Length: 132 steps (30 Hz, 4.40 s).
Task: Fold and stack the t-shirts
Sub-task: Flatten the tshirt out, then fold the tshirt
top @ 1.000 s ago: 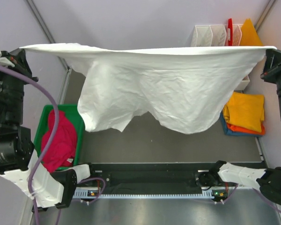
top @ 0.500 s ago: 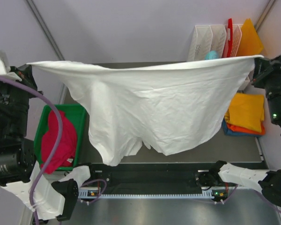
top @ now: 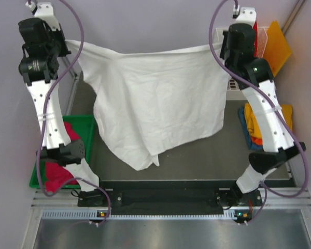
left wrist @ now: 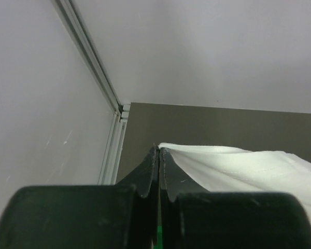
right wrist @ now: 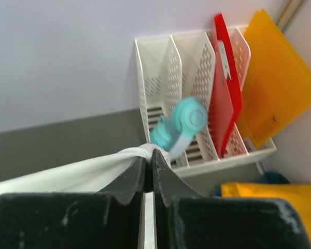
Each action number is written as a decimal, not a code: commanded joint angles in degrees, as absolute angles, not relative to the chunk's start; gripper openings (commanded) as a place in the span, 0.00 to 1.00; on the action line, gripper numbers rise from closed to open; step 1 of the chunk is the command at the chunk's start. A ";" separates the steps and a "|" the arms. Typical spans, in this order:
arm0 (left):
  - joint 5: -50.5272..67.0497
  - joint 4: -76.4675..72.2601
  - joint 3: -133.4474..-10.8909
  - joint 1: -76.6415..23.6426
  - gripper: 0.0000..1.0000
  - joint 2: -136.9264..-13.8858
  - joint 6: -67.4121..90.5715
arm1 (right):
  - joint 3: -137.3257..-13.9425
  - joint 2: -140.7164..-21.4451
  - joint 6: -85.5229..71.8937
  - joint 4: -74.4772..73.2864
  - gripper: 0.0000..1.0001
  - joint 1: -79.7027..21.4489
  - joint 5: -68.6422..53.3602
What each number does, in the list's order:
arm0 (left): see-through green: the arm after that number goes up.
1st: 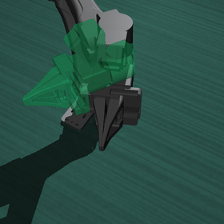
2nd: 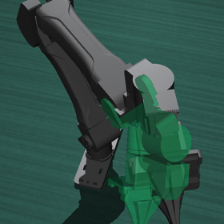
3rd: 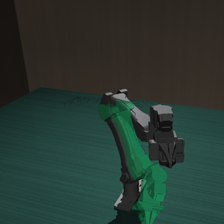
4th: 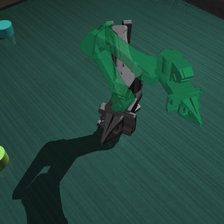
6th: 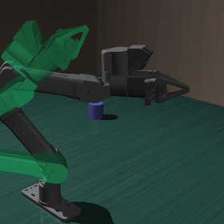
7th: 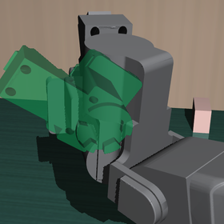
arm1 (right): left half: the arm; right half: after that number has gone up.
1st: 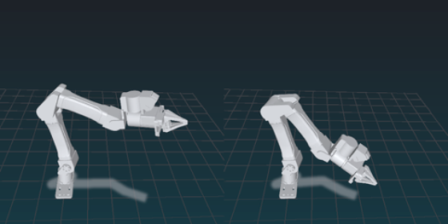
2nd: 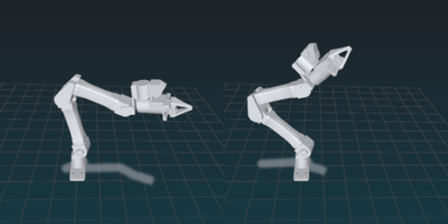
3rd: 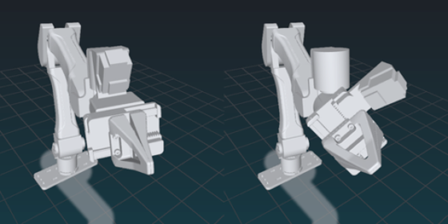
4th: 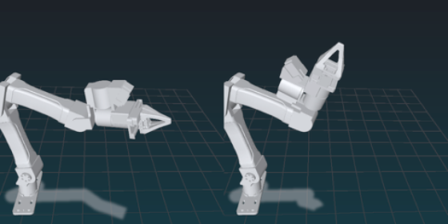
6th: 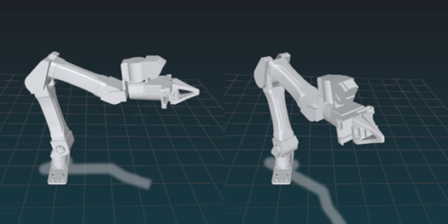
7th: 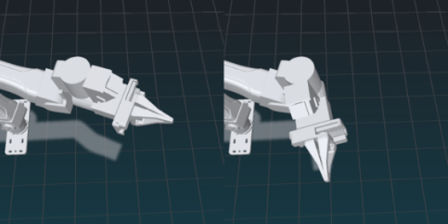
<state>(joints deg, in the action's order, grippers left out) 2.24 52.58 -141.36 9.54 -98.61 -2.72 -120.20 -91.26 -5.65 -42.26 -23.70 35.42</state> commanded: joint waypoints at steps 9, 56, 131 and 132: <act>-1.05 34.37 -149.25 9.75 0.00 -99.42 -3.60 | -135.20 -91.16 2.72 -29.36 0.00 -30.30 38.05; -4.75 27.71 -87.20 -0.79 0.00 -67.48 -10.81 | -81.56 -74.95 -11.07 -20.67 0.00 -28.76 34.11; -4.05 19.25 -86.14 2.29 0.00 -98.09 -2.90 | -113.55 -127.35 -16.87 -19.68 0.00 -14.86 23.03; -3.78 19.51 -85.78 2.29 0.00 -97.56 -2.90 | -113.47 -127.35 -16.96 -19.86 0.00 -14.85 22.94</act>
